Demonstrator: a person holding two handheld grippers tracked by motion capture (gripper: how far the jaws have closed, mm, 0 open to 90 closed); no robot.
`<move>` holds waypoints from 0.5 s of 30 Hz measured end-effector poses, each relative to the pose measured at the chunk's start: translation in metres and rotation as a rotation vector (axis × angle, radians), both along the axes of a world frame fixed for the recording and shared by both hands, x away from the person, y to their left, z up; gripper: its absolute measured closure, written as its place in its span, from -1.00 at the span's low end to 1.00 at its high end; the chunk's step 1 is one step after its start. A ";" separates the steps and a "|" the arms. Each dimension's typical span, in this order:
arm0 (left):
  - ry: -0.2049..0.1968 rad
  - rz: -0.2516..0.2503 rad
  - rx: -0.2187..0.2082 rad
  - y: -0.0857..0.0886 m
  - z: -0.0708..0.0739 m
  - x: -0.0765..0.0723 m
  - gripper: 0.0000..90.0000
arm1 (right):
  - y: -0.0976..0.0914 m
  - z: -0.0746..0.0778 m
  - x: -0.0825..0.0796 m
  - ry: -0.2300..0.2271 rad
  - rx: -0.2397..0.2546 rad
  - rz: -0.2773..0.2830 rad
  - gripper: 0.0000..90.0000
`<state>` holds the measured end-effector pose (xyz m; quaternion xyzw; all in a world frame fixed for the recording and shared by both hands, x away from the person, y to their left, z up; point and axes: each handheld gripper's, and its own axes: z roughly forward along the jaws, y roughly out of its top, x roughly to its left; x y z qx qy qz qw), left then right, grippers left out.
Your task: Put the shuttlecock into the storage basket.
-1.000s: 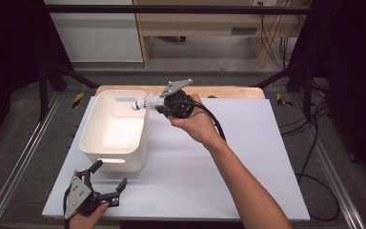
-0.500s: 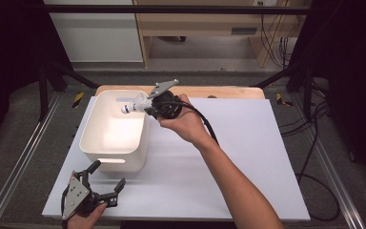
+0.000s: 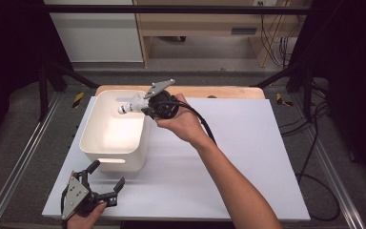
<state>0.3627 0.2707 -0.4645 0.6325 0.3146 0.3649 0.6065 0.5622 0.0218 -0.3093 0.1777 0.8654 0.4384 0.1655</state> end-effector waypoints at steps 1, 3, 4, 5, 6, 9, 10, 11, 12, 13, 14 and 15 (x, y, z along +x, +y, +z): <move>0.001 0.000 0.000 0.000 0.000 0.000 -0.99 | 0.000 0.000 0.000 -0.002 0.001 0.002 0.99; 0.000 0.001 0.000 0.000 0.000 0.000 -0.99 | 0.001 0.000 0.000 -0.001 0.000 0.002 0.99; 0.000 0.000 -0.001 0.000 0.000 0.000 -0.99 | 0.002 0.000 0.000 -0.003 -0.002 0.005 0.99; 0.000 0.001 -0.001 0.000 0.000 0.000 -0.99 | 0.002 0.000 -0.001 -0.002 -0.002 0.004 0.99; 0.000 0.001 0.000 0.000 0.000 0.000 -0.99 | 0.003 0.000 -0.001 -0.004 -0.001 0.007 0.99; 0.001 0.003 0.001 0.001 0.000 0.000 -0.99 | 0.004 -0.001 -0.001 -0.002 0.001 0.010 0.99; 0.000 0.004 0.001 0.001 0.000 0.000 -0.99 | 0.005 -0.001 -0.001 -0.001 0.000 0.010 0.99; 0.001 0.004 0.000 0.001 0.000 0.000 -0.99 | 0.005 -0.001 -0.001 0.001 0.000 0.010 0.99; 0.000 0.004 0.001 0.001 0.000 0.000 -0.99 | 0.005 -0.001 0.000 -0.001 0.002 0.013 0.99; 0.000 0.003 0.002 0.001 0.000 0.000 -0.99 | 0.005 -0.001 0.000 -0.003 0.002 0.015 0.99; 0.000 0.001 0.003 0.001 0.000 0.000 -0.99 | 0.005 -0.001 0.000 -0.003 0.000 0.013 0.99; 0.000 0.000 0.003 0.001 0.000 0.000 -0.99 | 0.006 -0.001 -0.001 -0.005 0.002 0.013 0.99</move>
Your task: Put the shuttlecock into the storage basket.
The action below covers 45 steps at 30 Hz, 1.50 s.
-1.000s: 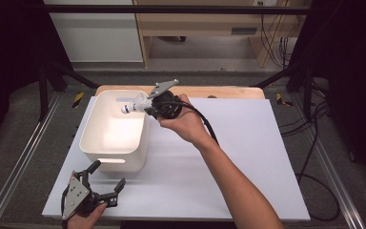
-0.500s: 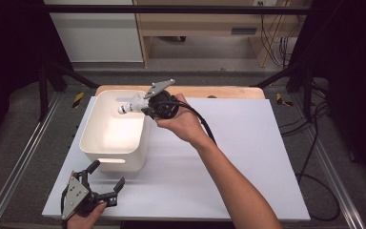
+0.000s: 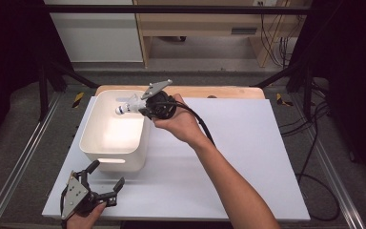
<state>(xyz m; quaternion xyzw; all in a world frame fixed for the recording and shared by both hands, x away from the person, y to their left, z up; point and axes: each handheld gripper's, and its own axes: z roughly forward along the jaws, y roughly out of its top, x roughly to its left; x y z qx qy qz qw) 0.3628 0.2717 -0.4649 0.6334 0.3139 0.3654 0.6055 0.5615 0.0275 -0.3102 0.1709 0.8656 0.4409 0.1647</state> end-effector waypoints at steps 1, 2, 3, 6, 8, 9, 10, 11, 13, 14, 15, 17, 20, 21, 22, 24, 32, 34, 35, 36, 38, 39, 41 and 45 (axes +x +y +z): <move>0.000 -0.002 0.002 0.000 0.000 0.000 -0.99 | 0.001 0.000 -0.001 -0.001 0.001 -0.001 0.99; -0.001 -0.004 0.004 0.000 0.000 0.000 -0.99 | 0.001 0.001 -0.001 -0.003 -0.005 -0.002 0.99; -0.003 -0.006 0.005 0.000 0.000 -0.001 -0.99 | 0.001 0.001 -0.001 -0.007 -0.005 -0.001 0.99; -0.003 -0.009 0.005 0.000 0.000 -0.001 -0.99 | 0.003 0.001 -0.002 -0.013 -0.003 -0.002 0.99; -0.003 -0.008 0.003 0.001 0.000 -0.001 -0.99 | 0.004 0.002 -0.003 -0.013 -0.001 -0.004 0.99; -0.002 -0.006 0.002 0.002 -0.001 -0.001 -0.99 | 0.005 0.002 -0.003 -0.018 -0.002 -0.005 0.99; -0.002 -0.005 0.002 0.002 -0.001 -0.001 -0.99 | 0.006 0.002 -0.003 -0.020 0.001 -0.005 0.99; -0.001 -0.004 0.001 0.002 -0.001 -0.001 -0.99 | 0.007 0.002 -0.003 -0.021 0.003 -0.001 0.99; -0.002 -0.003 0.001 0.002 -0.001 -0.001 -0.99 | 0.008 0.001 -0.003 -0.021 0.002 -0.002 0.99; -0.003 -0.003 0.001 0.002 -0.001 -0.001 -0.99 | 0.009 0.001 -0.003 -0.019 0.003 -0.001 0.99; -0.002 -0.004 0.001 0.001 -0.001 -0.001 -0.99 | 0.010 0.001 -0.003 -0.018 0.002 -0.001 0.99; -0.001 -0.005 0.002 0.001 -0.001 -0.001 -0.99 | 0.011 0.000 -0.003 -0.018 -0.006 0.001 0.99; -0.002 -0.005 0.003 0.001 -0.001 -0.001 -0.99 | 0.013 -0.001 -0.003 -0.019 -0.011 0.005 0.99; -0.002 -0.005 0.002 0.001 -0.001 -0.001 -0.99 | 0.014 -0.002 -0.003 -0.016 -0.011 0.006 0.99; -0.002 -0.005 0.002 0.002 -0.001 -0.001 -0.99 | 0.014 -0.002 -0.003 -0.016 -0.010 0.007 0.99; -0.002 -0.004 0.000 0.002 -0.001 -0.001 -0.99 | 0.015 -0.002 -0.003 -0.018 -0.011 0.009 0.99; -0.003 -0.003 -0.002 0.002 -0.001 -0.001 -0.99 | 0.018 -0.003 -0.003 -0.018 -0.007 0.012 0.99; -0.004 -0.004 -0.002 0.002 -0.001 -0.001 -0.99 | 0.019 -0.003 -0.003 -0.017 -0.005 0.012 0.99; -0.003 -0.003 -0.001 0.002 -0.001 -0.001 -0.99 | 0.019 -0.003 -0.004 -0.016 -0.004 0.012 0.99; -0.004 -0.004 -0.001 0.002 -0.001 -0.001 -0.99 | 0.019 -0.003 -0.004 -0.015 -0.004 0.012 0.99; -0.004 -0.003 -0.003 0.003 -0.001 -0.001 -0.99 | 0.020 -0.003 -0.004 -0.015 -0.006 0.014 0.99; -0.003 -0.003 -0.003 0.003 -0.001 -0.001 -0.99 | 0.020 -0.004 -0.004 -0.014 -0.006 0.015 0.99; -0.003 -0.002 -0.004 0.003 -0.001 -0.001 -0.99 | 0.021 -0.004 -0.003 -0.017 -0.005 0.017 0.99; -0.004 -0.003 -0.002 0.003 -0.001 -0.001 -0.99 | 0.023 -0.005 -0.003 -0.016 -0.008 0.023 0.99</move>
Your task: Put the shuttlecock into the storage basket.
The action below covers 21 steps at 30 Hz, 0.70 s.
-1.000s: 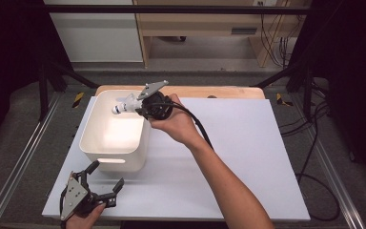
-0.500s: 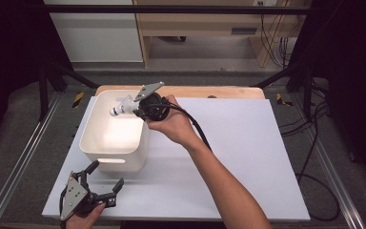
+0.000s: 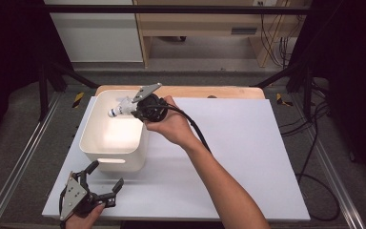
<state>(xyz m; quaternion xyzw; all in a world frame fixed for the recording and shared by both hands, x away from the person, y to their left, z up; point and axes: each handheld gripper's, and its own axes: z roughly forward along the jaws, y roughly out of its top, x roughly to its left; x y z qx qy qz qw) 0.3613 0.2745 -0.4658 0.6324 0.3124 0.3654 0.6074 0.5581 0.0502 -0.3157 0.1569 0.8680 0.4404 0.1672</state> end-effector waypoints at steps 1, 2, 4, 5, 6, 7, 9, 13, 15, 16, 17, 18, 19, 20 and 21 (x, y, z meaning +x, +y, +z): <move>0.000 0.000 -0.001 0.000 0.000 0.000 -0.99 | 0.000 0.000 0.000 -0.001 0.002 0.002 0.99; 0.000 0.000 -0.001 0.000 0.000 0.000 -0.99 | 0.001 0.000 0.000 -0.001 0.003 0.002 0.99; 0.000 0.000 -0.001 0.000 0.000 0.000 -0.99 | 0.002 0.000 0.000 0.003 0.004 0.002 0.99; 0.000 0.000 -0.001 0.000 0.000 0.000 -0.99 | 0.002 0.000 0.000 0.002 0.003 0.003 0.99; 0.001 0.000 -0.001 0.000 0.000 0.000 -0.99 | 0.003 0.000 0.000 0.001 0.003 0.005 0.99; 0.000 0.000 -0.001 0.000 0.000 0.000 -0.99 | 0.003 -0.001 0.000 0.003 0.004 0.005 0.99; 0.001 0.001 -0.001 0.001 0.000 0.000 -0.99 | 0.004 -0.001 0.000 0.002 0.002 0.007 0.99; 0.000 0.002 -0.003 0.001 0.000 0.000 -0.99 | 0.005 -0.002 0.000 0.004 0.002 0.011 0.99; 0.000 0.002 -0.004 0.001 0.000 0.000 -0.99 | 0.007 -0.003 -0.001 0.004 0.004 0.014 0.99; -0.001 0.002 -0.004 0.001 0.000 0.000 -0.99 | 0.007 -0.003 -0.001 0.004 0.001 0.014 0.99; -0.001 0.002 -0.004 0.001 0.000 0.000 -0.99 | 0.008 -0.004 0.000 0.004 0.001 0.017 0.99; -0.001 0.004 -0.005 0.002 0.000 0.000 -0.99 | 0.009 -0.004 -0.001 0.005 -0.002 0.017 0.99; 0.000 0.006 -0.008 0.003 0.000 -0.001 -0.99 | 0.010 -0.005 -0.001 0.007 -0.003 0.019 0.99; 0.000 0.008 -0.012 0.004 0.000 -0.001 -0.99 | 0.011 -0.005 -0.001 0.006 -0.002 0.020 0.99; 0.000 0.010 -0.014 0.005 0.000 -0.001 -0.99 | 0.011 -0.005 0.000 0.005 -0.002 0.023 0.99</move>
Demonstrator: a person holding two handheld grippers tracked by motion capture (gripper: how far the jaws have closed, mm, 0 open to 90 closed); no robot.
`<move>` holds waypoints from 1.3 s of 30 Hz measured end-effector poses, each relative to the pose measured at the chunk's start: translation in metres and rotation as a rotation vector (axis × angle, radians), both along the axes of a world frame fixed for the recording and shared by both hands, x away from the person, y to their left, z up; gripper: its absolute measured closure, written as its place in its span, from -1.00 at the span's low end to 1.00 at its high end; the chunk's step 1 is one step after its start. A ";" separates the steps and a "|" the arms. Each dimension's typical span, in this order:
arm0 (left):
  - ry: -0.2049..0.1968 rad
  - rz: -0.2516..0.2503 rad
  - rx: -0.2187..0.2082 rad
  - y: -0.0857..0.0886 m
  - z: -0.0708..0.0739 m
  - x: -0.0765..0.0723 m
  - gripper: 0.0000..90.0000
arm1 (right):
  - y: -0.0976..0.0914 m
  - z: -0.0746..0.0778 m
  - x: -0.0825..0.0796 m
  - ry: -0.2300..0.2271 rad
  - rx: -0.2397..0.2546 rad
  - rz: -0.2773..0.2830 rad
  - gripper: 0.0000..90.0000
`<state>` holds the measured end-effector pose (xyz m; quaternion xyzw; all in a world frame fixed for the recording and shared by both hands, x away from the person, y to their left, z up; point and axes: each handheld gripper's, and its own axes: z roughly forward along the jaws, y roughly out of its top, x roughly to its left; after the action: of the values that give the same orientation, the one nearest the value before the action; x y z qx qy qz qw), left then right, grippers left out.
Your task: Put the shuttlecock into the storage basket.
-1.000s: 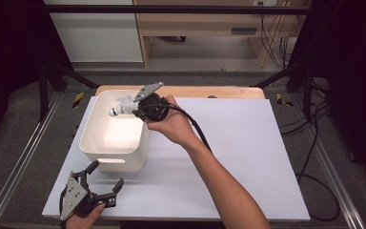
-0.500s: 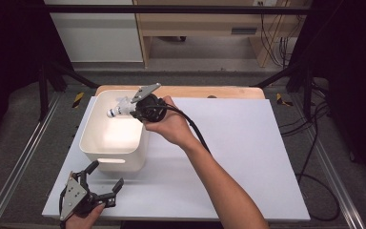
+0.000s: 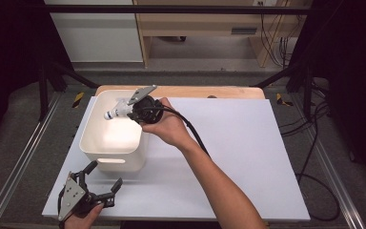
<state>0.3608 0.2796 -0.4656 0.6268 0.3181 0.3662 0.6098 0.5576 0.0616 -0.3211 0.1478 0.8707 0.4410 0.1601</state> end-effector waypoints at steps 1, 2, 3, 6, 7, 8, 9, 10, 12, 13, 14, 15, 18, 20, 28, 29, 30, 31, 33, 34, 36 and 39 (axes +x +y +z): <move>0.002 0.002 -0.001 0.001 0.000 0.000 -0.99 | 0.001 -0.001 0.000 0.002 0.001 -0.002 0.99; 0.002 0.004 -0.003 0.001 0.000 0.000 -0.99 | 0.001 -0.001 0.000 0.003 -0.001 -0.004 0.99; 0.002 0.004 -0.004 0.002 0.000 0.000 -0.99 | 0.002 -0.002 0.001 0.005 -0.001 -0.003 0.99; 0.008 0.007 -0.004 0.002 -0.001 0.001 -0.99 | 0.003 -0.003 0.002 0.010 -0.006 -0.003 0.99; 0.010 0.007 -0.003 0.001 -0.001 0.002 -0.99 | 0.003 -0.004 0.002 0.010 -0.007 -0.004 0.99; 0.010 0.008 -0.003 0.001 -0.001 0.003 -0.99 | 0.004 -0.005 0.002 0.009 -0.006 0.000 0.99; 0.011 0.008 -0.004 0.001 -0.001 0.003 -0.99 | 0.004 -0.005 0.002 0.011 -0.009 0.000 0.99; 0.011 0.008 -0.005 0.001 -0.001 0.004 -0.99 | 0.005 -0.006 0.003 0.010 -0.008 0.001 0.99; 0.010 0.006 -0.003 0.001 -0.001 0.003 -0.99 | 0.006 -0.007 0.003 0.011 -0.009 0.001 0.99; 0.010 0.006 -0.003 0.001 -0.001 0.003 -0.99 | 0.007 -0.007 0.003 0.014 -0.009 0.002 0.99; 0.010 0.006 -0.003 0.001 -0.001 0.003 -0.99 | 0.007 -0.008 0.003 0.014 -0.012 0.004 0.99; 0.009 0.006 -0.003 0.001 -0.001 0.004 -0.99 | 0.008 -0.008 0.003 0.017 -0.012 0.001 0.99; 0.010 0.005 -0.003 0.001 -0.002 0.003 -0.99 | 0.010 -0.009 0.004 0.014 -0.015 0.008 0.99; 0.010 0.005 -0.004 0.001 -0.001 0.003 -0.99 | 0.011 -0.010 0.004 0.018 -0.016 0.008 0.99; 0.009 -0.001 -0.003 0.000 -0.001 0.003 -0.99 | 0.015 -0.013 0.004 0.019 -0.023 0.017 0.99; 0.009 -0.001 -0.002 0.000 -0.001 0.003 -0.99 | 0.015 -0.013 0.004 0.021 -0.023 0.018 0.99; 0.009 -0.001 -0.002 0.000 -0.001 0.003 -0.99 | 0.015 -0.014 0.004 0.021 -0.024 0.018 0.99; 0.010 -0.001 -0.002 0.000 -0.001 0.003 -0.99 | 0.015 -0.014 0.004 0.022 -0.024 0.018 0.99; 0.010 -0.001 -0.001 0.000 -0.002 0.003 -0.99 | 0.016 -0.014 0.003 0.023 -0.024 0.019 0.99; 0.010 -0.001 -0.002 0.000 -0.001 0.003 -0.99 | 0.016 -0.014 0.003 0.024 -0.025 0.020 0.99; 0.009 0.000 -0.003 0.000 -0.001 0.003 -0.99 | 0.016 -0.015 0.003 0.022 -0.027 0.021 0.99; 0.009 0.001 -0.004 0.001 -0.001 0.003 -0.99 | 0.016 -0.016 0.003 0.028 -0.026 0.020 0.99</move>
<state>0.3635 0.2803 -0.4671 0.6272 0.3219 0.3631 0.6092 0.5607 0.0780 -0.3374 0.1431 0.8799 0.4292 0.1452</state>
